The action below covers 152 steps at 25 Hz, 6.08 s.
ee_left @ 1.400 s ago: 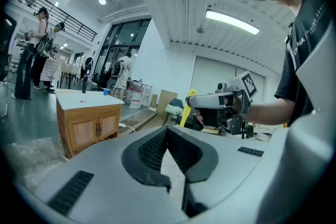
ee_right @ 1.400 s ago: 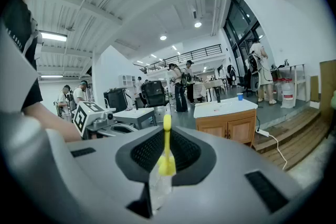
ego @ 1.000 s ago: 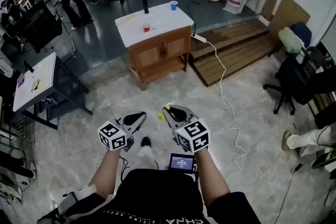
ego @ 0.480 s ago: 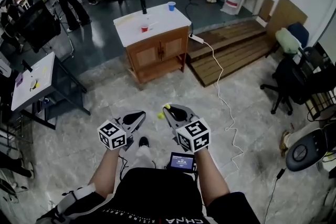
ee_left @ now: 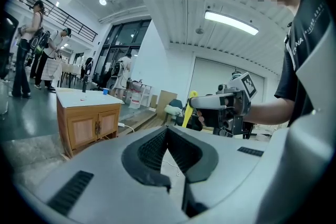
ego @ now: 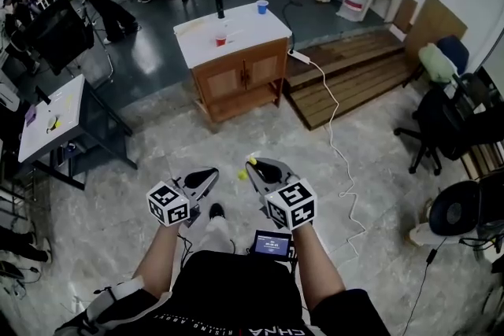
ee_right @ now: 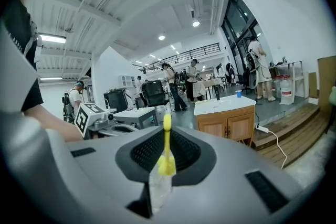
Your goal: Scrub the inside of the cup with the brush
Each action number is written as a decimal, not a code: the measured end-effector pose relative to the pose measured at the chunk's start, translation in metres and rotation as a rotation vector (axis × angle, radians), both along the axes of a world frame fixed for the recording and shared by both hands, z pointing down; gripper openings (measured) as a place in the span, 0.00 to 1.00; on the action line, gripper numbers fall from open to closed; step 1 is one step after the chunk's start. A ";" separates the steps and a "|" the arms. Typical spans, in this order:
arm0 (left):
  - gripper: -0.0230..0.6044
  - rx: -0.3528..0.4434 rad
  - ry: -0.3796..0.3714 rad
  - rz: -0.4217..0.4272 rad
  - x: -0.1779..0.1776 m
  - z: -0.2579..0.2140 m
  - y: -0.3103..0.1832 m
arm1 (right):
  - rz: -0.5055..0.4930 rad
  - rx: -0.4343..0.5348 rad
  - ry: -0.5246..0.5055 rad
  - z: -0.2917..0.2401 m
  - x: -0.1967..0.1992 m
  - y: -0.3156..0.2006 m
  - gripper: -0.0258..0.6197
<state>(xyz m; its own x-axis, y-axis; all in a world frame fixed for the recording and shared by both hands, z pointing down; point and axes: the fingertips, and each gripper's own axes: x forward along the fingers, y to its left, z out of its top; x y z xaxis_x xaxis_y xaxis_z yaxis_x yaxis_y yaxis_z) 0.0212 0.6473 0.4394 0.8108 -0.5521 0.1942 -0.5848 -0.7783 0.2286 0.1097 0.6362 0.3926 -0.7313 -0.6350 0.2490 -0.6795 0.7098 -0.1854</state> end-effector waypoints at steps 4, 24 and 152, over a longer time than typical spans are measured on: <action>0.04 -0.014 -0.001 -0.002 -0.003 0.003 -0.009 | -0.002 -0.014 0.002 0.002 -0.001 -0.012 0.10; 0.04 -0.039 0.071 0.027 -0.046 0.006 -0.152 | 0.080 -0.035 0.062 0.002 -0.025 -0.149 0.10; 0.04 -0.148 0.027 -0.384 -0.012 0.050 -0.784 | -0.402 -0.139 0.045 0.057 -0.017 -0.838 0.10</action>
